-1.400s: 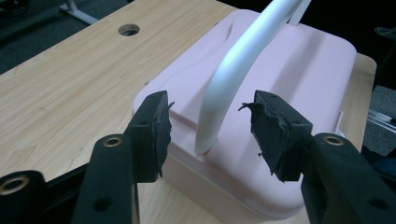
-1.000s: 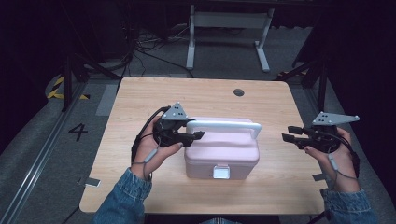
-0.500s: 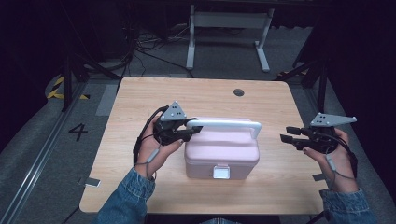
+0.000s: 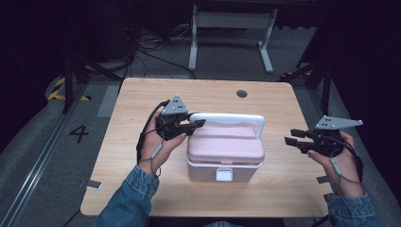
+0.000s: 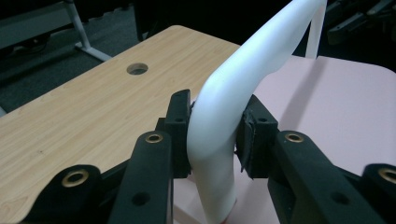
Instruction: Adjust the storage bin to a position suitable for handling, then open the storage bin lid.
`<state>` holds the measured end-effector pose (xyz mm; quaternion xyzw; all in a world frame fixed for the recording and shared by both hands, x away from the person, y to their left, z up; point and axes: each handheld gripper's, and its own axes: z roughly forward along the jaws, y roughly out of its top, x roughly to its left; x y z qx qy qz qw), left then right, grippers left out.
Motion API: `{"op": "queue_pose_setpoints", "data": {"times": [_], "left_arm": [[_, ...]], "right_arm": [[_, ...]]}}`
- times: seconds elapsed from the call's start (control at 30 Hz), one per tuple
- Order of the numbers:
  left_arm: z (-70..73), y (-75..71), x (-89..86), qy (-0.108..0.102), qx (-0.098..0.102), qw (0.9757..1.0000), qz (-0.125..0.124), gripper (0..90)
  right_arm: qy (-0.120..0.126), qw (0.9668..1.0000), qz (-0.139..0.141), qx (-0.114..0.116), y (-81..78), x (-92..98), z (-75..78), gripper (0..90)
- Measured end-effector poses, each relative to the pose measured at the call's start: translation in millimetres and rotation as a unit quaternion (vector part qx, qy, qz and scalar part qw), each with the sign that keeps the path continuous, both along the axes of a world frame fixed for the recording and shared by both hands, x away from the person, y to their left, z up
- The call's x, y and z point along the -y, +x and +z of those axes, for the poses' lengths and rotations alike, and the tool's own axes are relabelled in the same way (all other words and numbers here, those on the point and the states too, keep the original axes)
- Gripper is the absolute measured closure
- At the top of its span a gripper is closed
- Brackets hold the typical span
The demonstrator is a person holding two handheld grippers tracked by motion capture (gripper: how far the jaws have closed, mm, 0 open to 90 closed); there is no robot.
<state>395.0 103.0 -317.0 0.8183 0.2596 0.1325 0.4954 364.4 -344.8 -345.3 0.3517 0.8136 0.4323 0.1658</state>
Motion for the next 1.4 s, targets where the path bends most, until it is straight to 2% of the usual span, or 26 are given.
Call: {"op": "queue_pose_setpoints", "data": {"times": [0.2, 0.37, 0.5, 0.53, 0.97, 1.07, 1.17, 1.23, 1.4], "left_arm": [[6.4, 14.7, -0.8, -0.014, -0.015, 0.9998, 0.001, 70.3], [10.2, 24.6, -1.5, -0.018, -0.026, 0.9995, 0.002, 70.2], [14.0, 32.6, -1.1, -0.019, -0.037, 0.9991, 0.005, 70.2], [15.4, 34.8, -0.9, -0.018, -0.034, 0.9992, 0.006, 70.1], [22.5, 50.2, -1.5, -0.027, -0.048, 0.9984, 0.010, 69.5], [22.6, 53.7, -1.8, -0.034, -0.054, 0.9979, 0.011, 69.4], [22.8, 56.7, -1.7, -0.038, -0.057, 0.9976, 0.011, 69.2], [23.0, 58.3, -1.8, -0.040, -0.060, 0.9973, 0.011, 69.2], [23.2, 61.1, -1.7, -0.043, -0.060, 0.9972, 0.011, 69.1]], "right_arm": [[0.002, 1.0000, -0.004, 0.005, -2.3, 3.4, 1.8, 55.6], [0.004, 0.9999, -0.002, 0.013, -6.1, 2.9, 4.0, 56.5], [0.028, 0.9990, 0.015, 0.030, -9.7, -0.5, 6.8, 58.0], [0.032, 0.9987, 0.019, 0.033, -10.3, -1.6, 7.4, 58.2], [0.056, 0.9965, 0.048, 0.040, -14.1, -18.9, 6.7, 63.4], [0.062, 0.9955, 0.057, 0.043, -15.3, -24.7, 6.3, 67.8], [0.054, 0.9945, 0.061, 0.067, -17.6, -31.0, 6.0, 76.2], [0.049, 0.9942, 0.062, 0.073, -18.0, -34.9, 5.7, 80.4], [0.063, 0.9920, 0.071, 0.083, -18.7, -43.4, 5.0, 88.2]]}}
